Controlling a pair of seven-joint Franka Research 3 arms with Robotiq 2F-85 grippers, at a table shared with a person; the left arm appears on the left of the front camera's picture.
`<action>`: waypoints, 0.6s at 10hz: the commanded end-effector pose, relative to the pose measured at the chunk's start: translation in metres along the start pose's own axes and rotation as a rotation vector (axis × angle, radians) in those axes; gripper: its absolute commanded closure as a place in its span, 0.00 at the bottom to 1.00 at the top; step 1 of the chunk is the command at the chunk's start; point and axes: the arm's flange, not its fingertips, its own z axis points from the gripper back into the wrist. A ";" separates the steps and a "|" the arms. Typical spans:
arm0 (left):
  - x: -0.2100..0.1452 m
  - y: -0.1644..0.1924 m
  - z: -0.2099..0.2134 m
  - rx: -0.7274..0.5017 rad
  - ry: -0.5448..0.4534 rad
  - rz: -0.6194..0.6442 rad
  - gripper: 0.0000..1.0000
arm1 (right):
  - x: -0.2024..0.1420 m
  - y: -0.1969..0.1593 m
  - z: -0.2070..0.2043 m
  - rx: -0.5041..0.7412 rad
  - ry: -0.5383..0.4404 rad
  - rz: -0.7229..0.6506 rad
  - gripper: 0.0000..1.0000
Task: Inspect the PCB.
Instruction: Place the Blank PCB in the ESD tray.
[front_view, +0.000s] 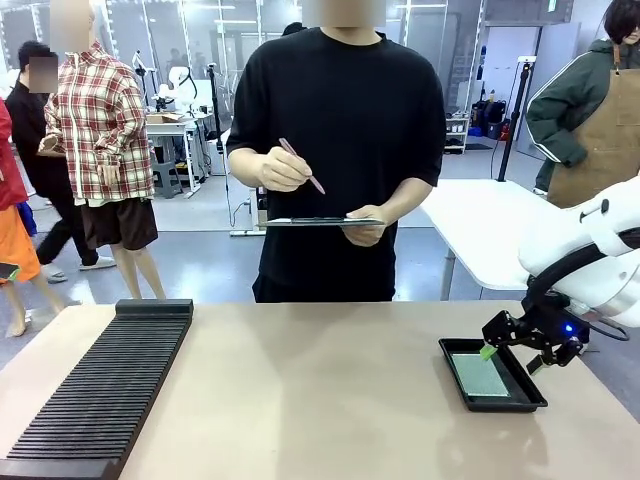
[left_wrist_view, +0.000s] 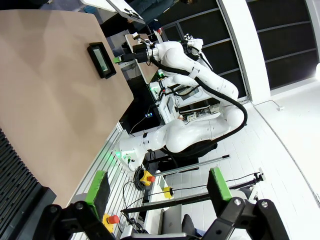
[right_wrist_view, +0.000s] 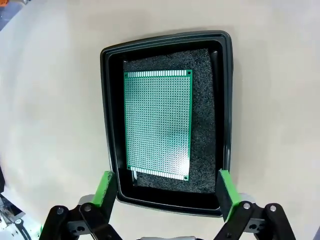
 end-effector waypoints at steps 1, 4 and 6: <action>0.004 -0.003 0.002 -0.008 0.011 -0.003 0.00 | 0.002 -0.002 -0.002 0.018 -0.004 0.014 0.00; 0.004 -0.003 0.002 -0.008 0.011 -0.003 0.00 | 0.002 -0.002 -0.002 0.018 -0.004 0.014 0.00; 0.004 -0.003 0.002 -0.008 0.011 -0.003 0.00 | 0.002 -0.002 -0.002 0.018 -0.004 0.014 0.00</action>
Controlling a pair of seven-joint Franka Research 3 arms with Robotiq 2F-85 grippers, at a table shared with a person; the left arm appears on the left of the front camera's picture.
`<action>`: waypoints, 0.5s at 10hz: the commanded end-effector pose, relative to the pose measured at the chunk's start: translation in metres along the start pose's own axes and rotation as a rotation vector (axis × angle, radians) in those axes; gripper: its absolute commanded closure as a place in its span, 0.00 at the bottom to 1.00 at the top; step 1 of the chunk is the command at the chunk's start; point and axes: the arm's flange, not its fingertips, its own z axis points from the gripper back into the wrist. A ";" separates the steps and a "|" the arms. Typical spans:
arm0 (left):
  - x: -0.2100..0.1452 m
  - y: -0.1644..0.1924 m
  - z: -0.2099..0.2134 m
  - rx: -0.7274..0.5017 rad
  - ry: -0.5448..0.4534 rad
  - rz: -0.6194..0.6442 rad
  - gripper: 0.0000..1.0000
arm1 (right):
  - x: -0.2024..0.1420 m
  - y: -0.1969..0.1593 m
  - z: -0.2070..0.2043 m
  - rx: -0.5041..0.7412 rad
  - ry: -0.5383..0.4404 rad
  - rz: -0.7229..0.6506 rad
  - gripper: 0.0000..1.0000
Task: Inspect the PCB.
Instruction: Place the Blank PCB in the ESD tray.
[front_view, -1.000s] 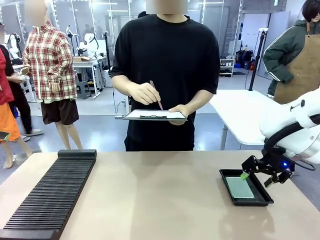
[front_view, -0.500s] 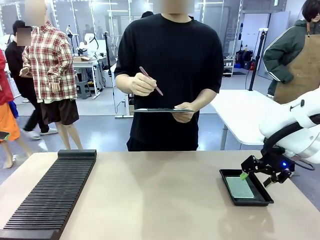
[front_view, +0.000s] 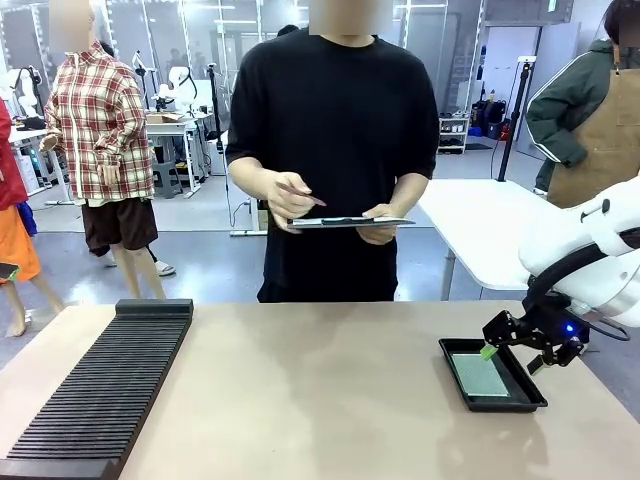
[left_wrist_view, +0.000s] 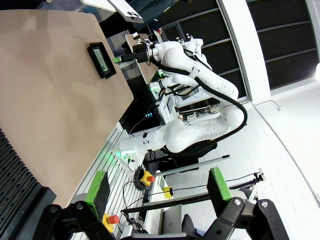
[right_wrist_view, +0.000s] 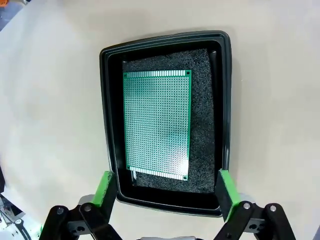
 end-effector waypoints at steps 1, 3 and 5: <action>0.004 -0.003 0.002 -0.008 0.011 -0.003 0.00 | 0.002 -0.001 -0.003 0.017 -0.004 0.015 0.00; 0.004 -0.003 0.002 -0.008 0.011 -0.003 0.00 | -0.006 0.007 0.038 0.090 0.002 -0.004 0.00; 0.004 -0.003 0.002 -0.008 0.011 -0.003 0.00 | -0.019 -0.005 0.107 0.262 0.072 -0.058 0.00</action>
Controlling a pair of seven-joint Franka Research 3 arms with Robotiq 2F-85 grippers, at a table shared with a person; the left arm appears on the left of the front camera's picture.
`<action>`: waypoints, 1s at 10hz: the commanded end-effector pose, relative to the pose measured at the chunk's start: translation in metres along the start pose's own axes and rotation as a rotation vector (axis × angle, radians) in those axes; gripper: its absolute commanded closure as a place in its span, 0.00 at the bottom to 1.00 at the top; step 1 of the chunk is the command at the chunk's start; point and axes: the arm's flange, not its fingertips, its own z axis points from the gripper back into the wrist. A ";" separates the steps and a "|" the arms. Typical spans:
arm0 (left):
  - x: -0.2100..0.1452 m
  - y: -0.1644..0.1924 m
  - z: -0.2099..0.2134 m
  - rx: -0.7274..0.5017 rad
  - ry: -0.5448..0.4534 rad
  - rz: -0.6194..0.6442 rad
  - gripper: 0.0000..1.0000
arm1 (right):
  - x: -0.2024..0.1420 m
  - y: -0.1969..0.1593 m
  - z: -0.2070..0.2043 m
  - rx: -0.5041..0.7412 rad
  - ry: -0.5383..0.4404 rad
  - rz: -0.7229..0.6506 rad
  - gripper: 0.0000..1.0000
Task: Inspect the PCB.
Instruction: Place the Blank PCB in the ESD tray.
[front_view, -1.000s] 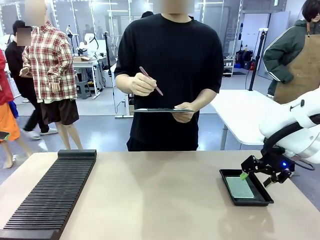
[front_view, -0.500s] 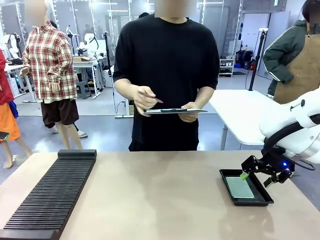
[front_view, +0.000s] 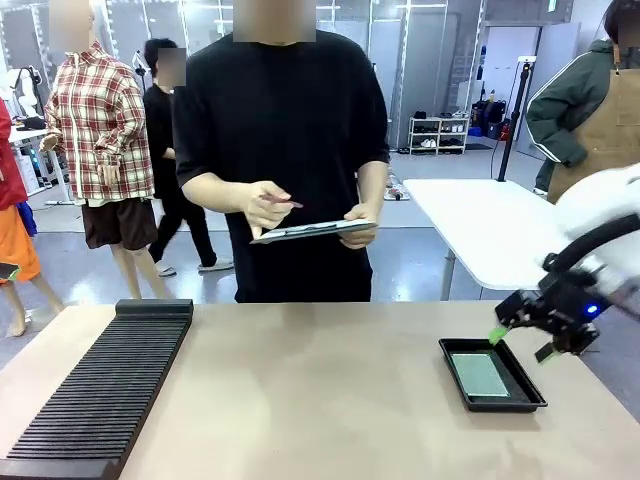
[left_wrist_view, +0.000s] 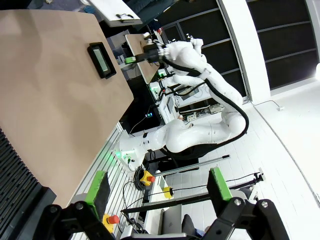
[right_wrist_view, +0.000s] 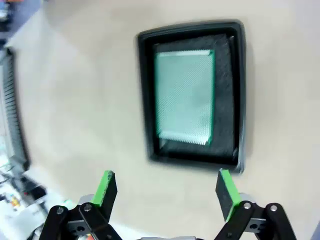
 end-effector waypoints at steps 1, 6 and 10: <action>0.003 -0.003 0.002 -0.008 0.011 -0.003 0.00 | -0.014 -0.009 0.074 0.234 0.037 -0.049 0.00; 0.003 -0.003 0.002 -0.008 0.011 -0.003 0.00 | -0.067 -0.068 0.132 0.800 0.052 -0.079 0.00; 0.003 -0.003 0.002 -0.008 0.011 -0.003 0.00 | -0.088 -0.084 0.125 0.838 0.008 -0.060 0.00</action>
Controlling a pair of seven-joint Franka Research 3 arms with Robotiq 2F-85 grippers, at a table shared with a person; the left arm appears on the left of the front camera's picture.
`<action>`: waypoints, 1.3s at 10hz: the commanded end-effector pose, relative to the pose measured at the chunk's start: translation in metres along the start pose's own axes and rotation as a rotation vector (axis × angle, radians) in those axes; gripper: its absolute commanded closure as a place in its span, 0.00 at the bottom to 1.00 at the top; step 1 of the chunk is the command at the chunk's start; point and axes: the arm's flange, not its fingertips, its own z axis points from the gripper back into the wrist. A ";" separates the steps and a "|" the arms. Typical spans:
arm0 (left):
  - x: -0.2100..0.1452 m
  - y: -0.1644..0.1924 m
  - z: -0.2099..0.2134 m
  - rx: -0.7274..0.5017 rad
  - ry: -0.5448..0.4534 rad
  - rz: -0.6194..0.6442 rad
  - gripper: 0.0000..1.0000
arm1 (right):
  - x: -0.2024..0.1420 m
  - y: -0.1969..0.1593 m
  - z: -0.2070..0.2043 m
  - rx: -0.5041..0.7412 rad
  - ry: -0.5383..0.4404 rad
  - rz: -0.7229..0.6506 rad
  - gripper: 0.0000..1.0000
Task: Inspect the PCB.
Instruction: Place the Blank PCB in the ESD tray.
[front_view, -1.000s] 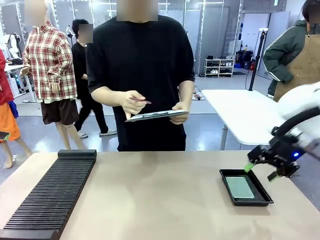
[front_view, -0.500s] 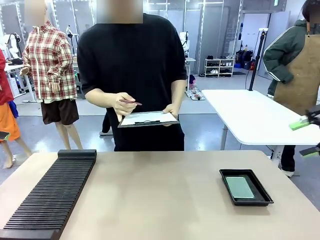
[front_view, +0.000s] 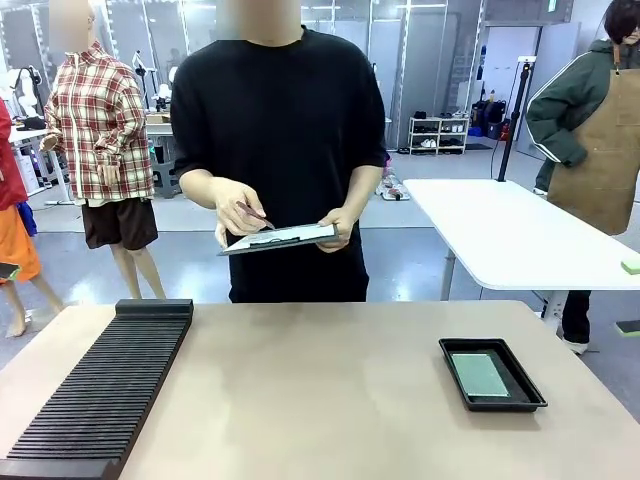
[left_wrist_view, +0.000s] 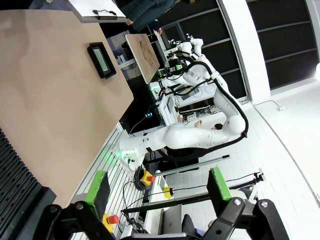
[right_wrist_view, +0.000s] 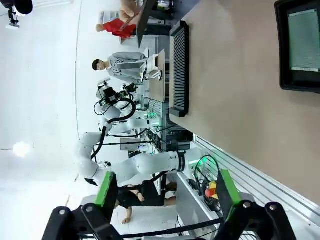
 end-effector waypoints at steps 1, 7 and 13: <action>0.003 -0.003 0.002 -0.008 0.010 -0.003 0.00 | -0.003 0.009 -0.005 -0.001 -0.018 0.046 0.00; 0.003 -0.003 0.002 -0.008 0.010 -0.003 0.00 | 0.000 0.000 0.000 0.000 0.000 0.000 0.00; 0.003 -0.003 0.002 -0.008 0.010 -0.003 0.00 | 0.000 0.000 0.000 0.000 0.000 0.000 0.00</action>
